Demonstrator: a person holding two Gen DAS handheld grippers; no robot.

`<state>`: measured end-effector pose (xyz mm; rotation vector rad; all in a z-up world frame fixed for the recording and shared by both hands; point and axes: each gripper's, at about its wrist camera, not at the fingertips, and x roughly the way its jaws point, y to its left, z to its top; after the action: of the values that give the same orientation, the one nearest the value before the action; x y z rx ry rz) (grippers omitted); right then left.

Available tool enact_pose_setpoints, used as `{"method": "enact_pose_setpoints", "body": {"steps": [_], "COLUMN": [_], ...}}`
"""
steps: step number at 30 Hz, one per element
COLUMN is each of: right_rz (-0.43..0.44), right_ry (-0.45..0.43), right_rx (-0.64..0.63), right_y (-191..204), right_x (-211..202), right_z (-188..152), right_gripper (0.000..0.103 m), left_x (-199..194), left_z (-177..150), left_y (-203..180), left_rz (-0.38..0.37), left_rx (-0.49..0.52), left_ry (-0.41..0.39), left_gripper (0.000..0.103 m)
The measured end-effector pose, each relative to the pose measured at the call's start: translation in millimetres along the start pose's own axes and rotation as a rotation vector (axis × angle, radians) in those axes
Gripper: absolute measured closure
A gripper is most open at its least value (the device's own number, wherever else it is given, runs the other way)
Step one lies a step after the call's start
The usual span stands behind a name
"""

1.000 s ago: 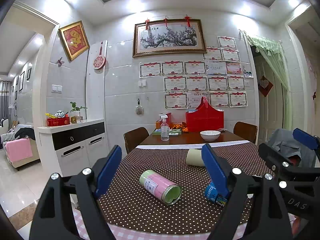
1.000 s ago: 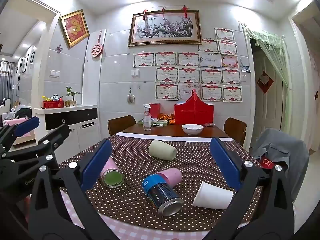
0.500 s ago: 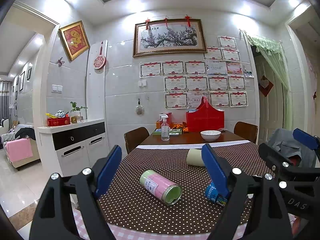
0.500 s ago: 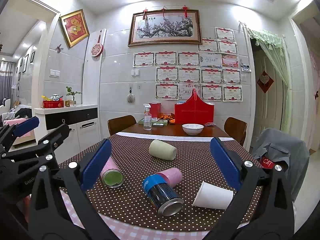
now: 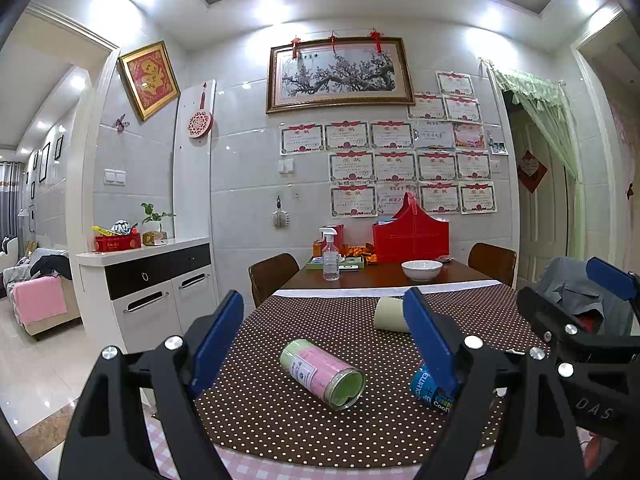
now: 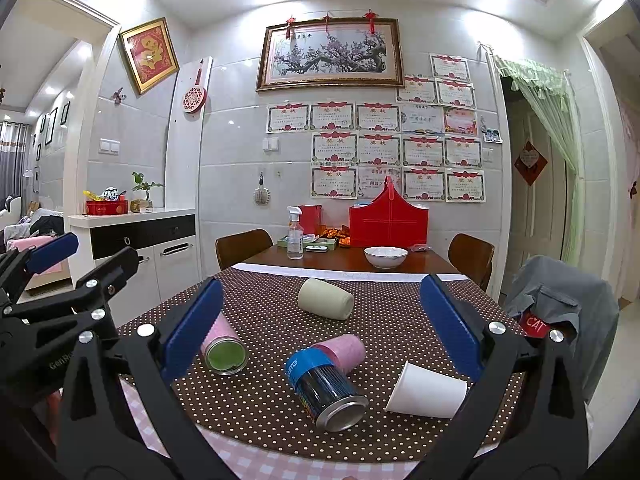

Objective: Flip cup upside down

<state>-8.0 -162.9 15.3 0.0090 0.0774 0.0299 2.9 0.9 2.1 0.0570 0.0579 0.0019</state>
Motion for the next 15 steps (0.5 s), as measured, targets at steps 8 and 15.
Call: {"method": "enact_pose_setpoints", "body": {"steps": [8,15], "right_rz": [0.000,-0.001], "right_ry": [0.002,0.004], "right_rx": [0.000,-0.001], "right_y": [1.7,2.6], "right_x": [2.7,4.9], "right_z": [-0.3,-1.4], "right_gripper": [0.006,0.006], "left_x": [-2.4,-2.3], "left_z": [1.3,1.4], "left_y": [2.1,2.2], "left_rz": [0.000,0.000], "left_rx": [0.001,0.001], "left_ry": [0.002,0.003], "left_gripper": [0.022,0.022]}}
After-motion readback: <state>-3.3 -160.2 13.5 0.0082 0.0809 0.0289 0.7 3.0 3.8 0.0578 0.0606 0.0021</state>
